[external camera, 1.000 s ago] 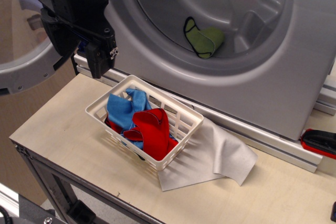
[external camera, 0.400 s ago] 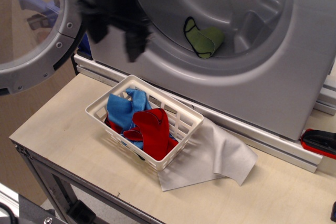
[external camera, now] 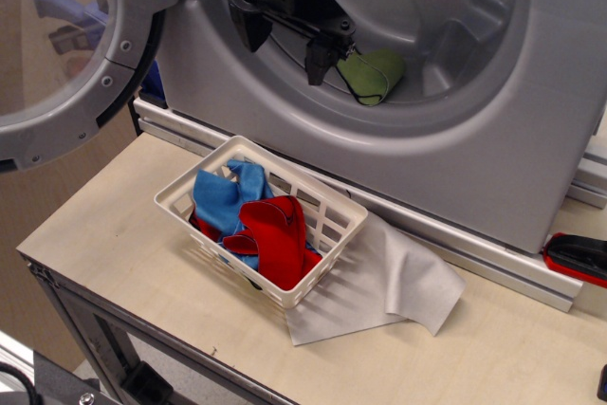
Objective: Take clothes out of laundry machine
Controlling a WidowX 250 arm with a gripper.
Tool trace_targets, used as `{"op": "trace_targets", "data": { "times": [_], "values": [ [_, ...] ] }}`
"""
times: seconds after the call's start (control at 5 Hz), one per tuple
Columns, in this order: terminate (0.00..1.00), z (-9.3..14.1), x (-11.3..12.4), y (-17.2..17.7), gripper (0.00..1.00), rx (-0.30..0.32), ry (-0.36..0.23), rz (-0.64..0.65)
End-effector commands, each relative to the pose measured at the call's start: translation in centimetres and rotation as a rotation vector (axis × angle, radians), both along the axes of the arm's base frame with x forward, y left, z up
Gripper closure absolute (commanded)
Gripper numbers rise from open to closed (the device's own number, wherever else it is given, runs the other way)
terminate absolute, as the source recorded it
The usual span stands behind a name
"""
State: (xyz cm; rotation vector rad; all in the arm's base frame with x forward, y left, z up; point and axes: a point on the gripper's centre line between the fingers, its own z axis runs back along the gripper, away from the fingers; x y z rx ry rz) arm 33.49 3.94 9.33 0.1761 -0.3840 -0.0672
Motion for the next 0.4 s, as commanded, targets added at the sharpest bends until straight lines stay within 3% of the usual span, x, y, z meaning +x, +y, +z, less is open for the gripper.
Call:
{"op": "trace_targets", "data": {
  "times": [0.0, 0.2],
  "values": [
    [0.0, 0.5, 4.2, -0.7, 0.0, -0.03, -0.194, 0.005],
    [0.0, 0.0, 5.3, -1.0, 0.0, -0.044, -0.236, -0.029]
  ]
}}
